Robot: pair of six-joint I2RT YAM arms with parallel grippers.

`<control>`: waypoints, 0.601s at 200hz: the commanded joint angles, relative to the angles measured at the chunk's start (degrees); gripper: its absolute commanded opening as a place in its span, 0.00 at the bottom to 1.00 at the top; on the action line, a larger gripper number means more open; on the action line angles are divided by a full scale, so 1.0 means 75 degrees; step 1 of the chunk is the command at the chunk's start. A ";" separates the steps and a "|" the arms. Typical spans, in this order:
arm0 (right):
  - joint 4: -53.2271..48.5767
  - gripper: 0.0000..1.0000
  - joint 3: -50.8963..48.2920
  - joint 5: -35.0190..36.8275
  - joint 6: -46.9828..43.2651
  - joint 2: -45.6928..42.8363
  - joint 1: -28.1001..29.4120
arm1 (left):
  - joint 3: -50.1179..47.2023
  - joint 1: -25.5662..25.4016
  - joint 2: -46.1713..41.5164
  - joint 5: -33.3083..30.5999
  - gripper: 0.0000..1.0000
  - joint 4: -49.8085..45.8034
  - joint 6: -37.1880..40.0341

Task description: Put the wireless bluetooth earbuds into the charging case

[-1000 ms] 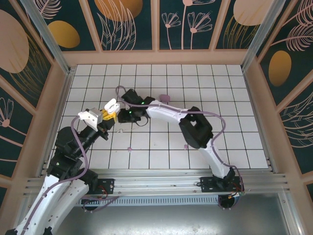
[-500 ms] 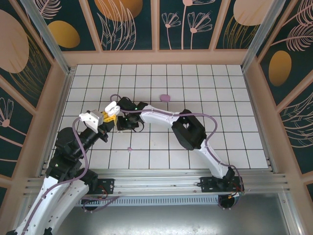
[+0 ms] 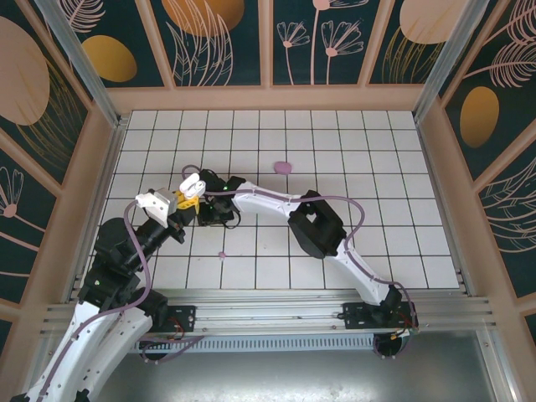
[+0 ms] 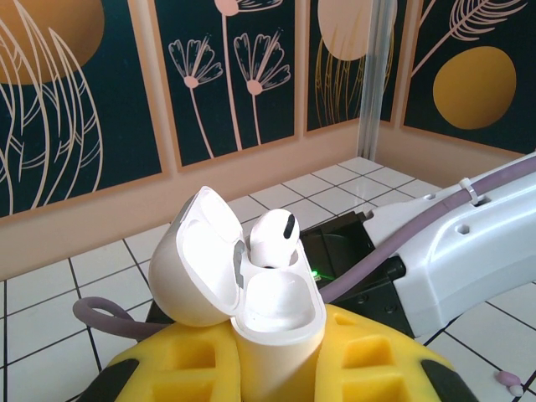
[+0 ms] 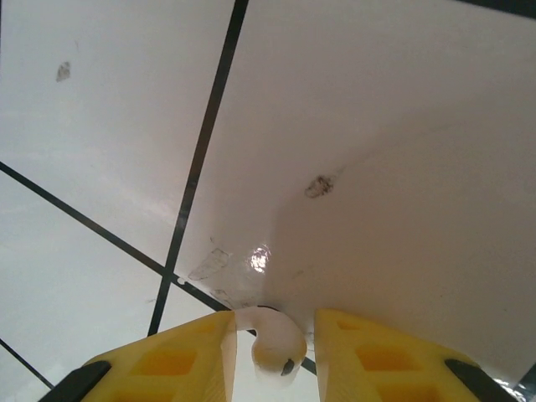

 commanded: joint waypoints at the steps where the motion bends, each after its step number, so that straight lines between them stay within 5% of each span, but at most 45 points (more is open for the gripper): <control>1: -0.0419 0.30 0.0283 0.0162 -0.0091 0.0229 0.0081 | 0.0085 0.0012 -0.0080 0.0069 0.00 0.0067 0.0109; 120: -0.0834 0.12 -0.0188 0.0943 -0.0683 -0.0484 -0.0111 | -0.0018 0.0011 -0.0022 0.0274 0.00 0.0213 0.0204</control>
